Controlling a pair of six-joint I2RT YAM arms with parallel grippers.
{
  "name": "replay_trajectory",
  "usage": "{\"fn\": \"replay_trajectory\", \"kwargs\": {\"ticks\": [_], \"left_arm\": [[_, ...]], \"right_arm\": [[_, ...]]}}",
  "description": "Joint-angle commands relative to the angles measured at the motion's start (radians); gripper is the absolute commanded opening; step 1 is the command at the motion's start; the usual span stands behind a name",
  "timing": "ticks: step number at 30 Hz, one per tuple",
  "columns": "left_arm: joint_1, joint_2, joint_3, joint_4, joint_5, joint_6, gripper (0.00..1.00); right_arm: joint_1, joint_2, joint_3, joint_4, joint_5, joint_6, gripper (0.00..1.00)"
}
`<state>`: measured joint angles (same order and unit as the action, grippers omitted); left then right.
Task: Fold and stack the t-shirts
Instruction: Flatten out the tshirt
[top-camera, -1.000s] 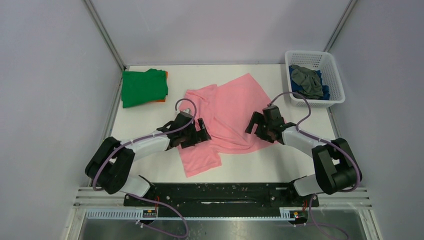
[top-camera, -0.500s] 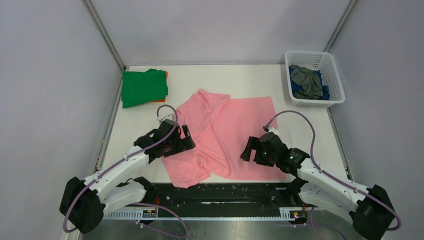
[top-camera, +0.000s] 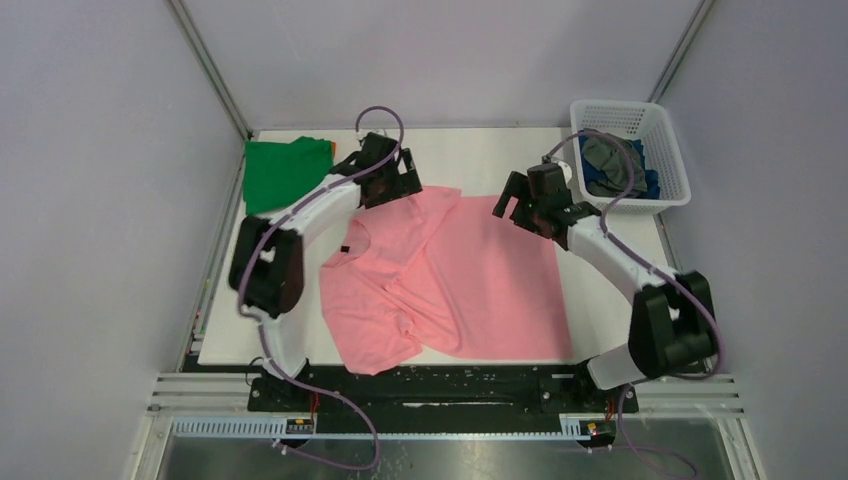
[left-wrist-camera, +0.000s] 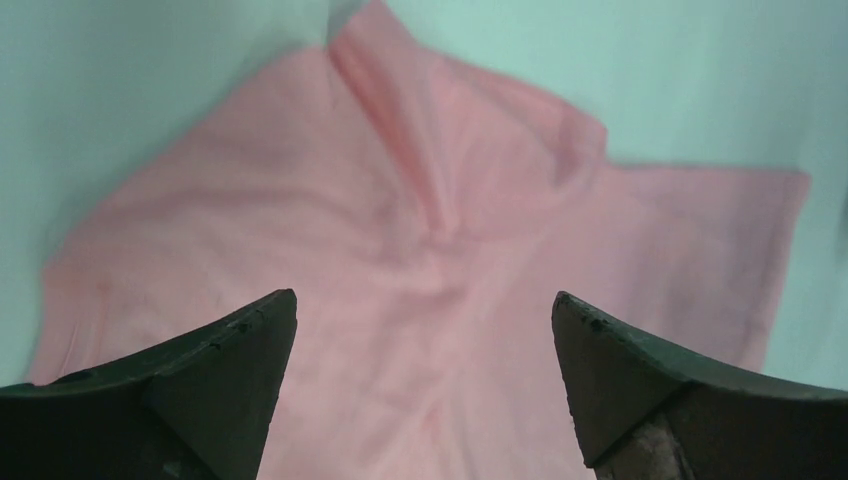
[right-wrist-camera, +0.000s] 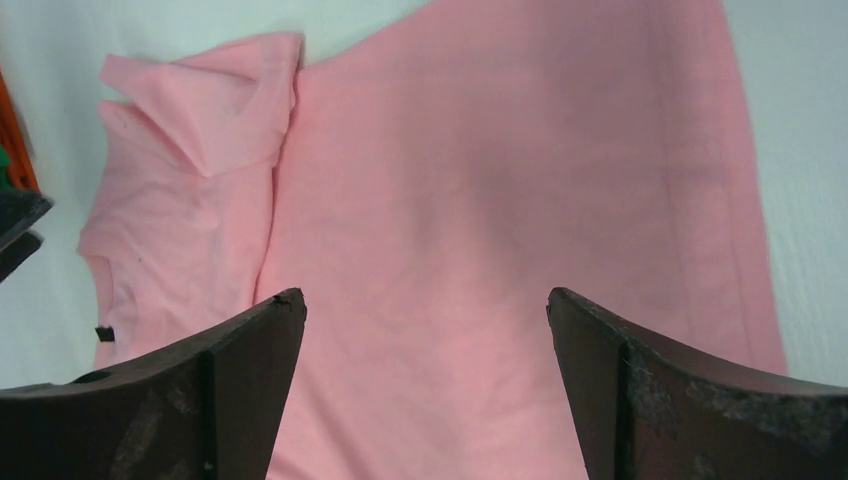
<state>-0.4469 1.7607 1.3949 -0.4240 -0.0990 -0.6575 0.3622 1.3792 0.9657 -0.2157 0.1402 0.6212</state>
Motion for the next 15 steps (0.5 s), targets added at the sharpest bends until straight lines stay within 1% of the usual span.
{"fn": "replay_trajectory", "kwargs": {"ticks": [1, 2, 4, 8, 12, 15], "left_arm": [[0.060, 0.261, 0.262, -0.019, 0.129, 0.051, 0.99], [0.076, 0.324, 0.323, -0.025, 0.172, 0.047, 0.99], [0.108, 0.421, 0.408, -0.029, 0.228, 0.026, 0.99], [0.137, 0.530, 0.496, -0.014, 0.258, -0.006, 0.99], [0.150, 0.592, 0.537, -0.056, 0.198, -0.005, 0.99], [0.166, 0.623, 0.565, -0.129, 0.139, 0.003, 0.99]], "right_arm": [[-0.059, 0.252, 0.216, 0.032, -0.188, -0.024, 0.99], [-0.074, 0.334, 0.270, 0.013, -0.256, -0.012, 1.00], [-0.096, 0.441, 0.364, -0.009, -0.335, 0.006, 0.99], [-0.119, 0.603, 0.499, -0.055, -0.382, 0.014, 1.00], [-0.134, 0.681, 0.531, -0.068, -0.414, 0.032, 0.99], [-0.147, 0.699, 0.527, -0.083, -0.389, 0.031, 0.99]]}}
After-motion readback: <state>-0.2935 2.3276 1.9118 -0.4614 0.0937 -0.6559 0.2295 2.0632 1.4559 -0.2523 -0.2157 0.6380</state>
